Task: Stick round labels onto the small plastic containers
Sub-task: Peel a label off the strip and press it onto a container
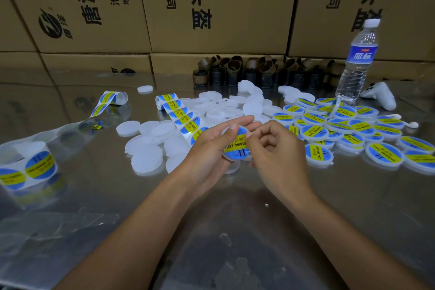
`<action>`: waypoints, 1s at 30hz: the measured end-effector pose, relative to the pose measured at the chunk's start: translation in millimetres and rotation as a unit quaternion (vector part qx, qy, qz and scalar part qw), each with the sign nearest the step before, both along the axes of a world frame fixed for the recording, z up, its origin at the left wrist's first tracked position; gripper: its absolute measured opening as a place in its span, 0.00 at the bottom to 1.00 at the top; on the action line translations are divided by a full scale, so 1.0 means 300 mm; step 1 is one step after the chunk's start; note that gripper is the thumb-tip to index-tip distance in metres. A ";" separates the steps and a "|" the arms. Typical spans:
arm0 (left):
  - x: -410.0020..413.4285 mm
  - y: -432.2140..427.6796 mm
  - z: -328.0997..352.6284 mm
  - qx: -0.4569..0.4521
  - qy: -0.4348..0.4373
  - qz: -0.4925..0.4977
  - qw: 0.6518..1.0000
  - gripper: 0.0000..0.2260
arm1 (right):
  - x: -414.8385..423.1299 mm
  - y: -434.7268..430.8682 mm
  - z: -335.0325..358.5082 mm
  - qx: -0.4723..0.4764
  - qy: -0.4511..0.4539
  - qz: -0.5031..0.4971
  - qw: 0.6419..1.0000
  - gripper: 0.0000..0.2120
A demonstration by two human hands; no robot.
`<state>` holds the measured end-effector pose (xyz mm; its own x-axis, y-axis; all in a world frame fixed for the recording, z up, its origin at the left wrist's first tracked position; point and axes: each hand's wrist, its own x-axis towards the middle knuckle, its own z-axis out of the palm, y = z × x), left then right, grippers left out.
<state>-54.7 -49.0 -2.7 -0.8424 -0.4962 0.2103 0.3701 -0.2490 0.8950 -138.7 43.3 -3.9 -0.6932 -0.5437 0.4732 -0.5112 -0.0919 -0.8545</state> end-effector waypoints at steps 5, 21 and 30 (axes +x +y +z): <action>-0.001 0.008 -0.009 -0.015 -0.002 -0.019 1.000 0.15 | -0.010 -0.003 -0.011 0.021 0.082 -0.044 0.995 0.11; 0.009 0.004 0.013 0.046 0.033 -0.048 0.997 0.14 | -0.023 0.012 0.037 -0.017 -0.136 0.144 0.980 0.08; 0.007 0.011 -0.013 -0.118 -0.080 0.080 0.986 0.08 | -0.039 0.013 0.036 -0.056 -0.155 0.044 0.985 0.10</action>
